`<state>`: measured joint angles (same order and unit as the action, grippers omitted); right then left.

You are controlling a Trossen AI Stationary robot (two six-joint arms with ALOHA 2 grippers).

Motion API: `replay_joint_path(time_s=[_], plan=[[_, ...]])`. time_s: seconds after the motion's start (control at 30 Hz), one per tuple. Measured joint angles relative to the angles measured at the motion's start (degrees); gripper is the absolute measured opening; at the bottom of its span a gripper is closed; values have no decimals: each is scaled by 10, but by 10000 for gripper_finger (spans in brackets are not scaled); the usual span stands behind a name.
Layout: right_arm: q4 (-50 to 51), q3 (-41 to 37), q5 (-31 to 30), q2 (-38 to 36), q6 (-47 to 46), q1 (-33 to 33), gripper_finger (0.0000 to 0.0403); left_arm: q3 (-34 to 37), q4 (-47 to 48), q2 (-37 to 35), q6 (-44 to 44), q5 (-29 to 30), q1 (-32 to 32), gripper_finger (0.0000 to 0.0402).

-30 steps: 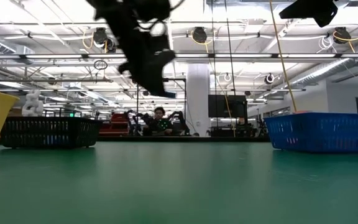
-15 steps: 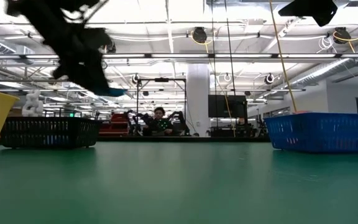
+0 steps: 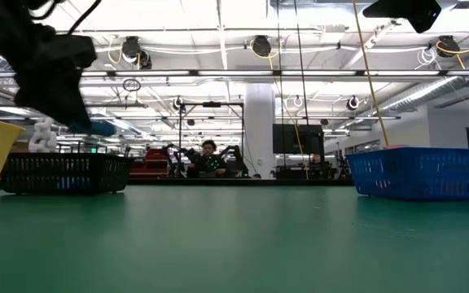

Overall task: Sort & place blocks by color
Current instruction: Put the blue block into the black bin

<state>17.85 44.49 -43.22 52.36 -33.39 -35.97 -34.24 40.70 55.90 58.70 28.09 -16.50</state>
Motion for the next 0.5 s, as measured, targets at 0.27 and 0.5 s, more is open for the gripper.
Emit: replay_joint_path(time_s=[0.27, 0.5], plan=[[0, 0, 0, 0, 0, 0, 203, 0, 65, 4, 34, -2, -35, 142], [0, 0, 0, 0, 0, 0, 203, 0, 76, 3, 34, -11, -50, 143]])
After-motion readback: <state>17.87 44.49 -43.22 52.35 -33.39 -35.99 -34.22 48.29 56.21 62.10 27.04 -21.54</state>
